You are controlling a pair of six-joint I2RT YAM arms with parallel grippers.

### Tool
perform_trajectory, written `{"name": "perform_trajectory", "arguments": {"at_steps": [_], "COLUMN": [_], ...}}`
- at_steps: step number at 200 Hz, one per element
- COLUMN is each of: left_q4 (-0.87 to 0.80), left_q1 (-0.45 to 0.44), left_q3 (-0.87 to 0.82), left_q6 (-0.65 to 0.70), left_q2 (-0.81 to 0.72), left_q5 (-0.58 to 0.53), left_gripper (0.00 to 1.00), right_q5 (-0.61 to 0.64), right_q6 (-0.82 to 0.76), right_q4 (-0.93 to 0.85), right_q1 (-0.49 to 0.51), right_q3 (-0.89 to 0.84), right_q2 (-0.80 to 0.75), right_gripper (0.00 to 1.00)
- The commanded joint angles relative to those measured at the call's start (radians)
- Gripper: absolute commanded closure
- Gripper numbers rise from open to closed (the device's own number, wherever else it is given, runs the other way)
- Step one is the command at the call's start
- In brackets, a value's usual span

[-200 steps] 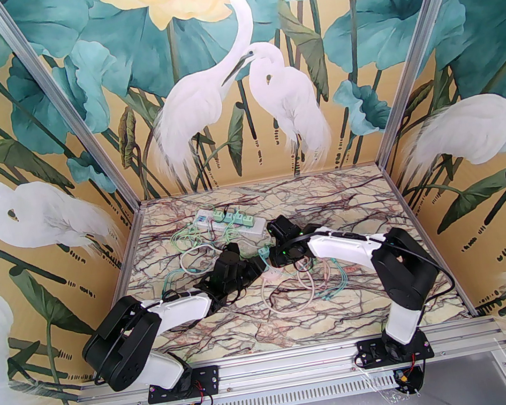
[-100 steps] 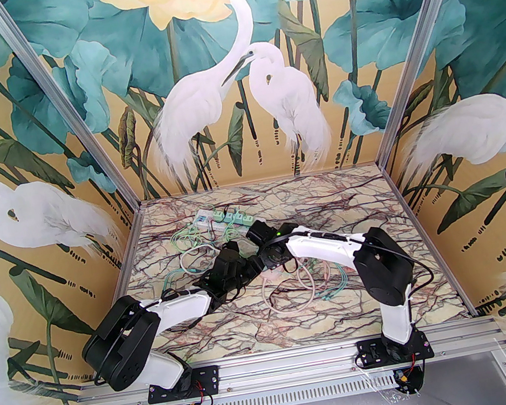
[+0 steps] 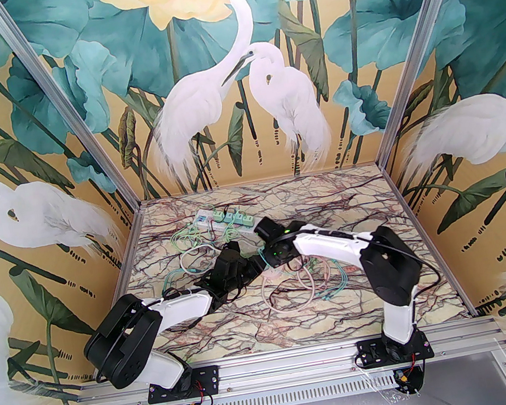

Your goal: Pull the plug off the socket

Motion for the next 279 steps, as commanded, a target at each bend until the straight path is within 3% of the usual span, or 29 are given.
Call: {"name": "perform_trajectory", "arguments": {"at_steps": [1, 43, 69, 162, 194, 242, 279], "left_q4": [-0.268, -0.267, -0.268, -0.267, -0.269, -0.275, -0.281], "left_q1": [0.003, 0.003, 0.003, 0.003, 0.002, 0.002, 0.002], "left_q3": [-0.059, -0.060, -0.059, -0.046, -0.045, -0.042, -0.041], "left_q6": [0.025, 0.025, 0.028, 0.027, 0.028, 0.030, 0.032], "left_q2": [0.081, 0.081, 0.080, 0.119, 0.118, 0.113, 0.111], "left_q5": [-0.061, -0.058, -0.058, -0.047, -0.049, -0.050, -0.053], "left_gripper": [0.61, 0.61, 0.61, 0.61, 0.62, 0.62, 0.62], "right_q5": [-0.204, -0.253, -0.213, 0.172, 0.227, 0.205, 0.021], "right_q6": [0.035, 0.049, 0.043, -0.037, -0.046, -0.052, -0.019], "right_q4": [0.090, 0.117, 0.096, -0.225, -0.257, -0.241, -0.118], "right_q1": [-0.037, -0.063, -0.053, 0.130, 0.154, 0.143, 0.055], "right_q3": [-0.031, -0.052, -0.039, 0.231, 0.266, 0.251, 0.139], "right_q2": [-0.115, -0.131, -0.116, 0.088, 0.119, 0.092, -0.016], "right_gripper": [0.78, 0.78, 0.78, 0.79, 0.79, 0.78, 0.79]}}
